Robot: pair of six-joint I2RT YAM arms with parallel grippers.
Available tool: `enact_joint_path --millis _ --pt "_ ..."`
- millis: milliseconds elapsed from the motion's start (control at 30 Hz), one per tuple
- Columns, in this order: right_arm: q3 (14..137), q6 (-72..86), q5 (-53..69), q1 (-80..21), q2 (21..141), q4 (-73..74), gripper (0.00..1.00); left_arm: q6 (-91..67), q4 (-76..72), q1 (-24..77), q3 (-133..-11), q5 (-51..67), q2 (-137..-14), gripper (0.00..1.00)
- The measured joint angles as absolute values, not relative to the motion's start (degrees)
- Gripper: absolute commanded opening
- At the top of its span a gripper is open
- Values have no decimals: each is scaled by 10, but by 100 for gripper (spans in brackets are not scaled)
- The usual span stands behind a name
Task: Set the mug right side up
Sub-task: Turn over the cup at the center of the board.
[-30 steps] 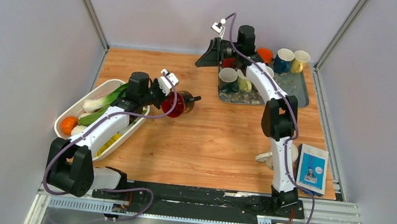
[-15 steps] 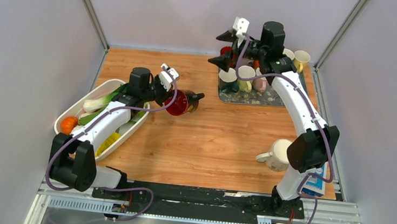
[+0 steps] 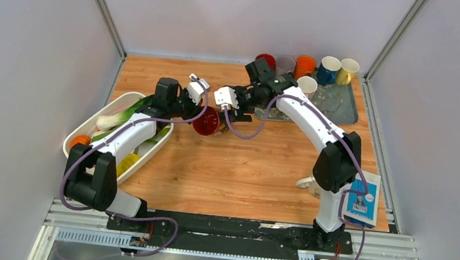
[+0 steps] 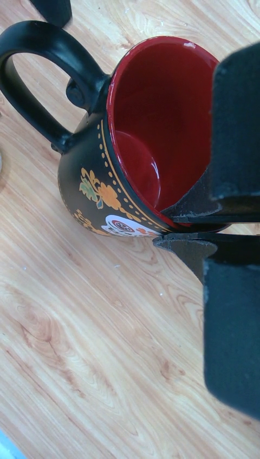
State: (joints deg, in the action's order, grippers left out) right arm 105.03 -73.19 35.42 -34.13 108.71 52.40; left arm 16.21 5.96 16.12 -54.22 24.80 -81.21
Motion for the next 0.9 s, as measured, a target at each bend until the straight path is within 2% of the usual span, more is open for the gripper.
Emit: enact_joint_path --millis 200,400,433,533,600,633,733,900 --pt "1112 -776 298 -347 1161 586 66 155 65 171 -569 245 -822 0" --pt "1149 -794 258 -351 1210 605 58 149 64 183 -571 246 -828 0" --pt "1149 -795 257 -353 1213 605 52 145 65 184 -572 246 -830 0" --pt "1149 -797 251 -357 1216 611 18 131 67 185 -577 243 -835 0" --pt "1149 -795 246 -358 1216 610 2 122 69 183 -577 239 -837 0" --pt "1149 -801 248 -359 1216 613 0 120 63 182 -577 238 -838 2" --pt "1149 -798 247 -358 1216 613 0 115 67 183 -578 238 -838 30" --pt "1118 -771 251 -348 1213 602 0 80 75 182 -609 239 -837 56"
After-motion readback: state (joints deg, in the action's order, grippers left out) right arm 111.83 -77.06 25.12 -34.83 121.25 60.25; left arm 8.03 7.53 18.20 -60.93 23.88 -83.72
